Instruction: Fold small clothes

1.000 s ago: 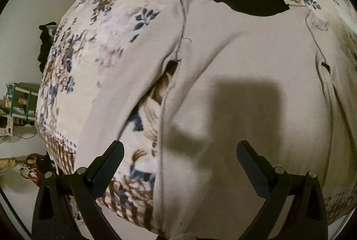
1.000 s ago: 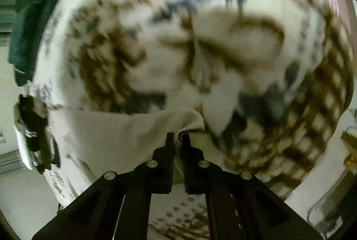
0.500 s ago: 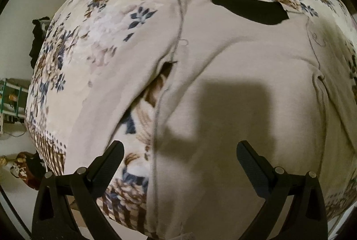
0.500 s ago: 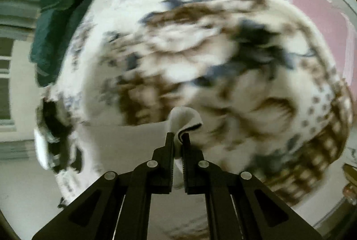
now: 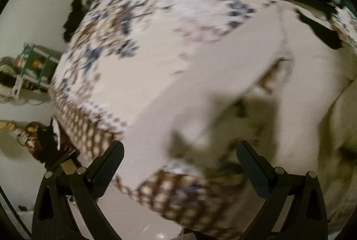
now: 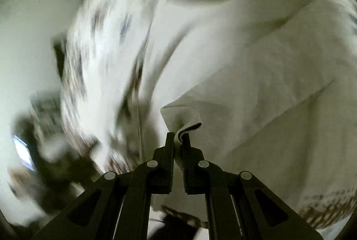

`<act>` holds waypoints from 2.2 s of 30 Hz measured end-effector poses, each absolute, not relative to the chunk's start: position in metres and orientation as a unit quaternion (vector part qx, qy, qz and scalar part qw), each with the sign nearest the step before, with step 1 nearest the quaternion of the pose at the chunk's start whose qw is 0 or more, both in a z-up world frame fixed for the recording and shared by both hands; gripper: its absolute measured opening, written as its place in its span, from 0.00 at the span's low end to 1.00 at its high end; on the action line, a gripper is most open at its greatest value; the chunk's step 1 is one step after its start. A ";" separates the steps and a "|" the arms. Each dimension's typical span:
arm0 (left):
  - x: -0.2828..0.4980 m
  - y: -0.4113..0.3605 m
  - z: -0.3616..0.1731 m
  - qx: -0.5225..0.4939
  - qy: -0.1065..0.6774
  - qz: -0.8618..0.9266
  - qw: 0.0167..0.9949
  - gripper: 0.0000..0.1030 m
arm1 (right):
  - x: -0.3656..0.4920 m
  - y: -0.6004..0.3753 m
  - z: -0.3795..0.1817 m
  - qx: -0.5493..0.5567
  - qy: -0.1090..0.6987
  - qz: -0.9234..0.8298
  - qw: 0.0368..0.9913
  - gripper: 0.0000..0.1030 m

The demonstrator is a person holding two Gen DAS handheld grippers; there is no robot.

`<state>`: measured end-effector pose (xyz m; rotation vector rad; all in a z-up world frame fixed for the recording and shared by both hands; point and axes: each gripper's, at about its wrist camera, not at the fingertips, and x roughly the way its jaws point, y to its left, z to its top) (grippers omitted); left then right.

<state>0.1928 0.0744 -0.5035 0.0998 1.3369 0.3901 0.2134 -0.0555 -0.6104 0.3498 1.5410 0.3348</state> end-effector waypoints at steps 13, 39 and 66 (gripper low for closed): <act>0.150 0.140 -0.527 0.003 0.634 0.211 0.744 1.00 | 0.163 0.029 -0.642 0.025 0.744 0.166 0.647 0.04; 0.091 0.288 -0.580 -0.239 0.657 0.245 0.671 1.00 | 0.136 0.067 -0.645 -0.054 0.752 0.163 0.636 0.00; 0.128 0.013 -0.444 -0.023 0.548 -0.053 0.834 0.02 | 0.116 -0.244 -0.585 0.183 0.720 -0.074 0.665 0.71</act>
